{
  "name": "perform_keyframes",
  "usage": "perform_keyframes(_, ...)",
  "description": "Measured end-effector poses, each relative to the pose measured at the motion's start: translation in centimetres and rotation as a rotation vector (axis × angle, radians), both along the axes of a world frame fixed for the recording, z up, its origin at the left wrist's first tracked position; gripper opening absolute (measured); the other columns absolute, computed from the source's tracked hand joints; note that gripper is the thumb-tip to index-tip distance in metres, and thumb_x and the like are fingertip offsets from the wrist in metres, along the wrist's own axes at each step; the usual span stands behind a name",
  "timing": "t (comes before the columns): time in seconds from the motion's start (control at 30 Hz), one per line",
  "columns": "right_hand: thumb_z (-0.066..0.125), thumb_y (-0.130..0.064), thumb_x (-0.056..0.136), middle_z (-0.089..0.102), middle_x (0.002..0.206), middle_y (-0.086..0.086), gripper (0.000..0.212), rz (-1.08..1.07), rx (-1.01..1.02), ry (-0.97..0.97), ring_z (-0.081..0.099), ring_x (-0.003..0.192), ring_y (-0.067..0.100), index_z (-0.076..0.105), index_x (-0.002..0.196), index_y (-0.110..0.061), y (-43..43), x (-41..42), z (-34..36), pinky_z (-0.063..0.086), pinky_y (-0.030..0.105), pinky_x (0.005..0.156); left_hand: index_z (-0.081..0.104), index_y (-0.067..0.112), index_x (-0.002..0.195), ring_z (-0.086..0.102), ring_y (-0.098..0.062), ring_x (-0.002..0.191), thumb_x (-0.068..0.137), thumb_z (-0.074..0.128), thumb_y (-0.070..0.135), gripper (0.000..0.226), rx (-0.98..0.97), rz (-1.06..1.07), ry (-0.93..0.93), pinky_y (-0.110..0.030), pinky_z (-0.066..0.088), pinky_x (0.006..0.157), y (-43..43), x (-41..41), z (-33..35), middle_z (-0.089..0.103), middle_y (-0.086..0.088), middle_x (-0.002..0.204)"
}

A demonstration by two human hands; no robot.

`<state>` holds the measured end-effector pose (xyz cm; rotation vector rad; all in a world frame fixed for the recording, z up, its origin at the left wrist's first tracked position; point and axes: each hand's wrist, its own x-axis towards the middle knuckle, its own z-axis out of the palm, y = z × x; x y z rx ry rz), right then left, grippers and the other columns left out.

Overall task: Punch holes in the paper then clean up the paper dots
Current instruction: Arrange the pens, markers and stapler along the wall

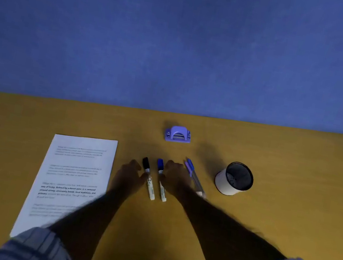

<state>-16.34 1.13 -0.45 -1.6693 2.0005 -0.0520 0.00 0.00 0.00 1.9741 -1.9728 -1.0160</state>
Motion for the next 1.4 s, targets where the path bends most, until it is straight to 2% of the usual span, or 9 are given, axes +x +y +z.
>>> perform_keyframes(0.17,0.061,-0.04,0.09,0.062,0.099,0.001,0.028,-0.063,0.036,0.012,0.059,0.087,0.015,0.055,0.106,-0.019,-0.7,0.8,-0.6,0.054,0.034,0.076,0.054,0.008,0.122,0.064,-0.021,0.096,0.086,0.067,0.044,0.053,0.087,0.0,0.003,-0.033,0.055,0.078,-0.5,-1.4,-0.5,0.066,-0.009,0.111)
perform_keyframes(0.37,0.061,-0.042,0.091,0.06,0.101,0.0,0.032,-0.131,0.055,-0.066,0.058,0.087,0.013,0.054,0.113,-0.02,-0.8,0.8,-1.0,0.046,0.025,0.065,0.056,0.006,0.116,0.065,-0.021,0.093,0.088,0.065,0.043,0.048,0.093,0.038,-0.014,-0.032,0.054,0.073,-1.1,-1.9,-0.9,0.067,-0.01,0.106)
perform_keyframes(0.7,0.064,-0.033,0.09,0.061,0.094,-0.001,0.023,-0.213,0.043,-0.145,0.059,0.083,0.011,0.057,0.107,-0.019,-1.5,0.4,-0.5,0.05,0.024,0.067,0.067,0.007,0.091,0.063,-0.012,0.066,0.087,0.067,0.03,0.023,0.095,0.046,0.058,-0.02,0.042,0.052,-2.5,-1.9,-1.7,0.068,-0.004,0.08)
perform_keyframes(0.87,0.064,-0.03,0.09,0.066,0.085,-0.002,0.019,-0.458,-0.045,-0.481,0.063,0.075,0.009,0.066,0.097,-0.013,-1.7,-0.7,0.8,0.046,0.022,0.056,0.067,0.009,0.088,0.072,-0.02,0.07,0.094,0.061,0.023,0.017,0.203,0.218,0.544,-0.029,0.058,0.059,-3.9,-2.7,-0.3,0.072,-0.014,0.085)
perform_keyframes(0.97,0.06,-0.021,0.094,0.07,0.087,0.01,0.022,-0.666,-0.067,-0.801,0.068,0.076,0.02,0.068,0.096,-0.001,-1.8,-1.6,1.8,0.053,0.029,0.06,0.064,0.009,0.092,0.073,-0.024,0.075,0.095,0.059,0.022,0.015,0.258,0.186,0.663,-0.031,0.059,0.061,-4.1,-3.8,0.6,0.071,-0.015,0.086)
perform_keyframes(1.03,0.059,-0.015,0.094,0.069,0.084,0.015,0.017,-0.756,-0.083,-0.958,0.067,0.067,0.02,0.066,0.089,0.0,-1.9,-2.1,2.2,0.053,0.025,0.054,0.065,0.005,0.095,0.074,-0.025,0.076,0.095,0.059,0.023,0.018,0.243,0.148,0.675,-0.032,0.06,0.063,-4.2,-4.6,0.8,0.072,-0.014,0.086)
perform_keyframes(1.2,0.062,-0.015,0.092,0.069,0.088,0.029,0.02,-0.743,-0.134,-1.001,0.067,0.08,0.037,0.068,0.088,0.004,-2.4,-4.4,2.7,0.055,0.053,0.081,0.07,0.005,0.101,0.074,-0.025,0.075,0.092,0.064,0.022,0.02,0.163,0.016,0.634,-0.041,0.062,0.068,-4.7,-7.3,1.0,0.074,-0.011,0.084)
perform_keyframes(1.3,0.062,-0.01,0.093,0.063,0.078,0.026,0.021,-0.727,-0.14,-1.015,0.061,0.076,0.035,0.066,0.092,0.011,-2.9,-5.5,3.0,0.05,0.051,0.076,0.07,0.008,0.1,0.073,-0.022,0.072,0.091,0.064,0.019,0.015,0.079,-0.045,0.568,-0.045,0.061,0.07,-5.1,-8.8,1.0,0.074,-0.009,0.082)
perform_keyframes(1.4,0.057,-0.001,0.094,0.061,0.084,0.03,0.027,-0.688,-0.14,-1.072,0.058,0.079,0.031,0.061,0.097,0.025,-3.4,-6.8,3.4,0.044,0.042,0.073,0.074,0.013,0.089,0.07,-0.016,0.065,0.092,0.063,0.024,0.016,-0.052,-0.142,0.458,-0.035,0.055,0.063,-5.7,-10.3,1.4,0.073,-0.002,0.073)
